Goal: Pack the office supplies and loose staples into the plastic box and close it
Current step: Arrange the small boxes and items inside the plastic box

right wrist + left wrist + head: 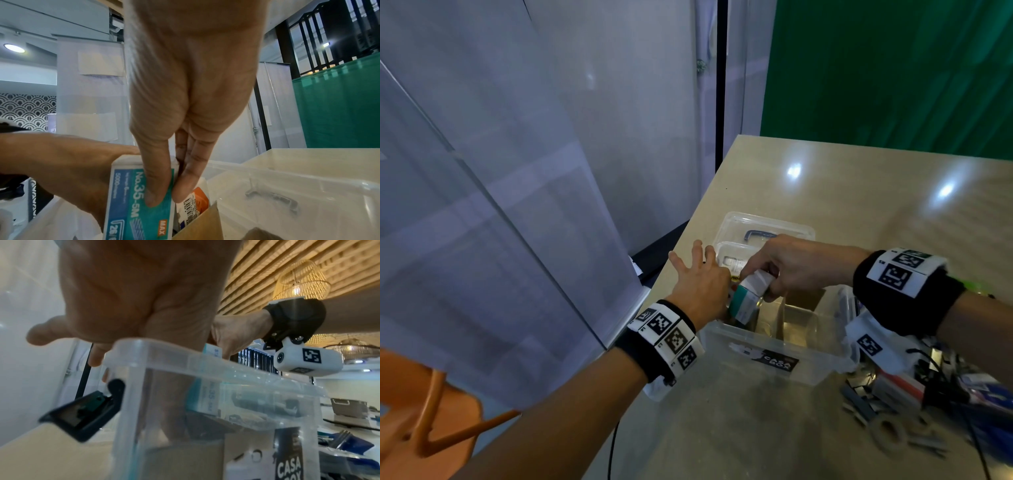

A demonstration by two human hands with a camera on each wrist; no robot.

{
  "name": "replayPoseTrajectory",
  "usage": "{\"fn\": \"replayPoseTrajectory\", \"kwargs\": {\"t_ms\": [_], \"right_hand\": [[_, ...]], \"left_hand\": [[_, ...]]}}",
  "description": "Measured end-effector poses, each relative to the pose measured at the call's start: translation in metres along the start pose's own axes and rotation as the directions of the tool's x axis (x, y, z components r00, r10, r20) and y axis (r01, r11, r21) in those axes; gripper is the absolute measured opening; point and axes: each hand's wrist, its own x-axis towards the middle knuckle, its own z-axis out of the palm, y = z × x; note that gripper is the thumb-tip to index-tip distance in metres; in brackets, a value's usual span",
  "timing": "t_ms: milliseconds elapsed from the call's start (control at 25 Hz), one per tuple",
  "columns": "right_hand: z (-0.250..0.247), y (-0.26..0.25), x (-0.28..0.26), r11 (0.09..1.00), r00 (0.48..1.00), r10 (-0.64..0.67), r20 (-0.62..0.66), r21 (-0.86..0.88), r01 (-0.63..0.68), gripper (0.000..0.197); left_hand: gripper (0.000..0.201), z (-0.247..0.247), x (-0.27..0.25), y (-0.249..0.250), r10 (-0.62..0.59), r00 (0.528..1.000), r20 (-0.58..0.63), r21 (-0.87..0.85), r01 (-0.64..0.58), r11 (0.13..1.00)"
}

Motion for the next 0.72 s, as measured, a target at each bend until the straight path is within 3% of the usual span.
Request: {"fn": "replayPoseTrajectory", "kwargs": {"t_ms": [200, 720], "right_hand": [[-0.0006, 0.0016, -0.0010, 1.000, 1.000, -0.003, 0.003, 0.001, 0.003, 0.040], [0.0023, 0.0024, -0.0036, 0.999, 1.000, -0.004, 0.001, -0.045, 0.004, 0.042]], "left_hand": [[0.056, -0.0016, -0.0010, 0.0039, -0.019, 1.000, -0.004, 0.024, 0.019, 1.000], [0.066, 0.0062, 0.0003, 0.0071, -0.048, 0.998, -0.042, -0.082, 0.044, 0.996]]}}
